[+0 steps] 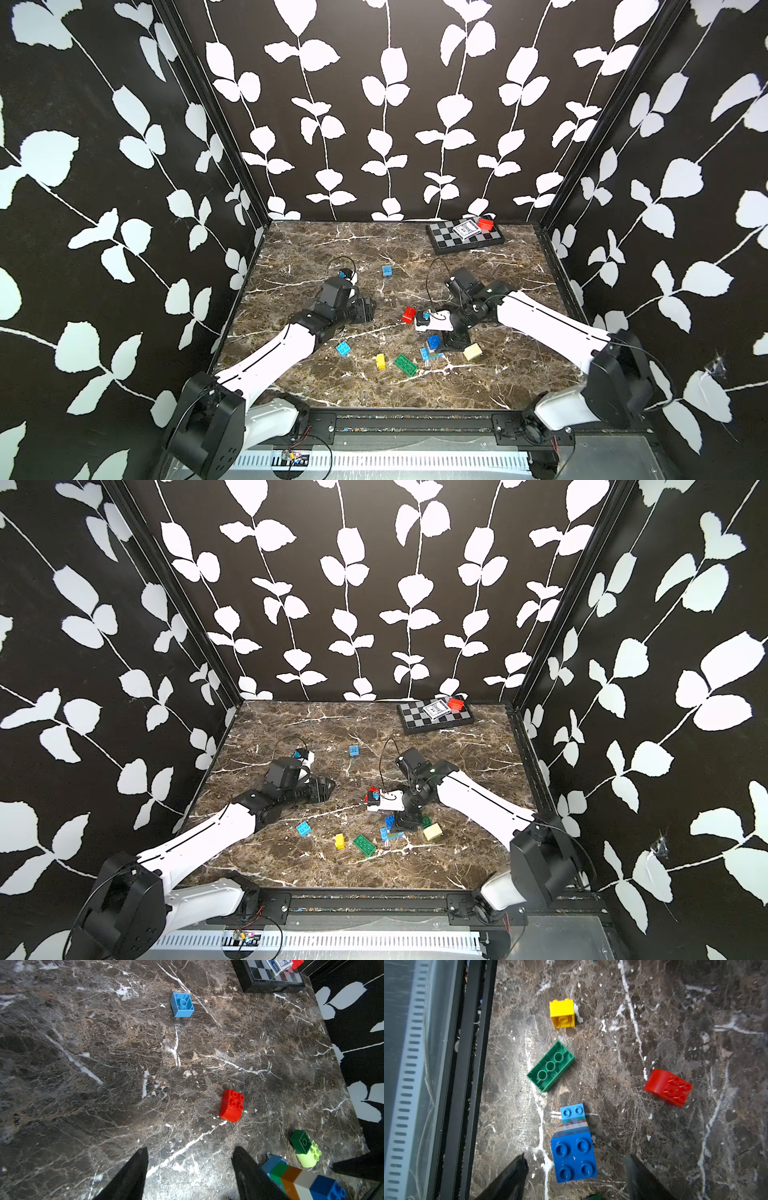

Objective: Assemble the number 1 with lego
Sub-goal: Assemble the lego brick with the lego brick.

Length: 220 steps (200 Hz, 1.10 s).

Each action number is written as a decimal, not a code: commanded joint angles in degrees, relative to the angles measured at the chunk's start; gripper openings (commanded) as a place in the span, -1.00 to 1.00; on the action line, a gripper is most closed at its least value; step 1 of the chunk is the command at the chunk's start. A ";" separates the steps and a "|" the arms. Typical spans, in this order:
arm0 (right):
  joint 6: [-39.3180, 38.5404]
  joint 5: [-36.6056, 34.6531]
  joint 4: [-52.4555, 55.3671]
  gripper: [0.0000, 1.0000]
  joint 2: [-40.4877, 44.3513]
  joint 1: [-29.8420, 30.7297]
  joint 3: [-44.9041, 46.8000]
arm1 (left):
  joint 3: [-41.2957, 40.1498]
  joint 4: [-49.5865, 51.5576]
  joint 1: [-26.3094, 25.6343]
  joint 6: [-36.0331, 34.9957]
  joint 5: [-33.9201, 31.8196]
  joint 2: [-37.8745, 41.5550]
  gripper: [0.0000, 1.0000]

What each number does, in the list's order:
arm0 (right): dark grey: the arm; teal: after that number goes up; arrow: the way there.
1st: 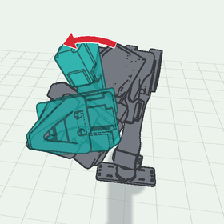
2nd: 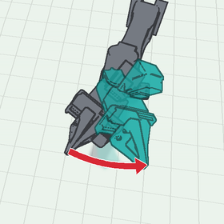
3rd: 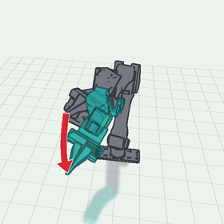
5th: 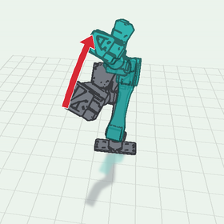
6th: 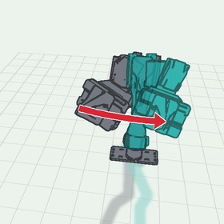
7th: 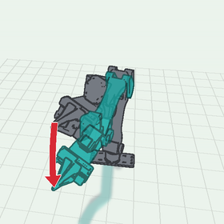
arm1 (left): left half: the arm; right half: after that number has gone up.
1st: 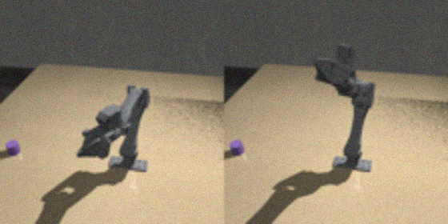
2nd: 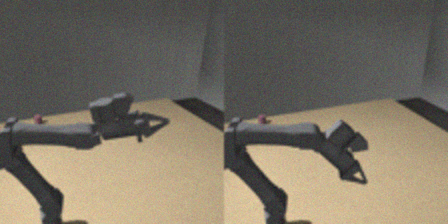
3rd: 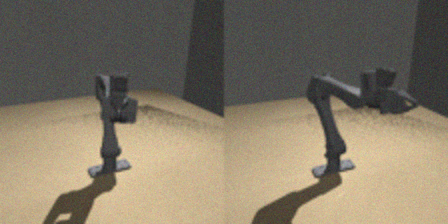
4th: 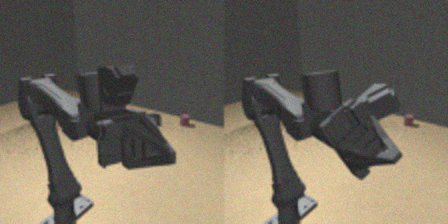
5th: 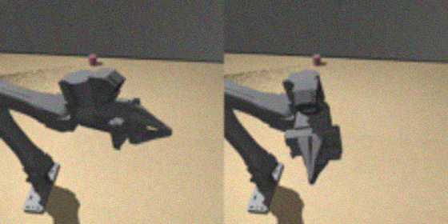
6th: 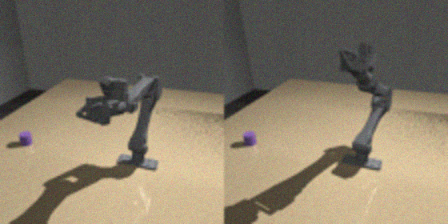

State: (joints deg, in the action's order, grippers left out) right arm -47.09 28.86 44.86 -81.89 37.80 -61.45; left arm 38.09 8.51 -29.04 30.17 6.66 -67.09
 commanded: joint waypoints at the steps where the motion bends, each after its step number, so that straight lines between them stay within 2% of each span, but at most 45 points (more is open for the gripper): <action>1: 11.09 3.24 -2.72 0.52 5.76 -1.18 -0.23 | 0.50 0.84 0.38 -0.47 2.79 0.78 0.34; 15: 26.31 -2.59 -9.95 0.40 9.88 -1.44 3.12 | 1.96 1.16 0.05 1.13 5.46 -0.16 0.32; 28: 42.62 -11.02 -11.70 0.00 12.73 -1.42 4.75 | 3.74 2.15 -2.04 2.05 5.86 -0.95 0.30; 37: 53.52 -16.28 -9.12 -0.17 13.78 -1.42 4.79 | 5.31 2.92 -4.36 1.16 5.20 -1.58 0.30; 49: 64.88 -19.17 -3.52 -0.25 14.23 -1.47 4.04 | 6.92 2.84 -7.28 0.25 4.73 -2.73 0.30; 66: 72.04 -17.70 2.29 -0.25 14.05 -1.18 2.88 | 7.18 0.44 -9.23 0.66 6.40 -5.08 0.27; 84: 74.24 -17.38 4.29 -0.21 13.65 0.55 2.52 | 7.35 -1.05 -9.63 1.41 6.81 -7.13 0.25; 117: 72.41 -17.96 7.54 -0.13 7.64 3.26 -0.70 | 7.35 -2.15 -9.63 2.82 5.60 -8.97 0.23; 220: 70.66 -18.08 6.54 -0.16 -2.69 5.50 -7.06 | 7.40 4.84 -9.63 2.08 0.52 -8.33 0.24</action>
State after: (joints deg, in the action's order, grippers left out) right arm 23.62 11.14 50.94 -83.33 42.72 -66.11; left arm 44.88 11.22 -38.79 32.95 8.99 -77.25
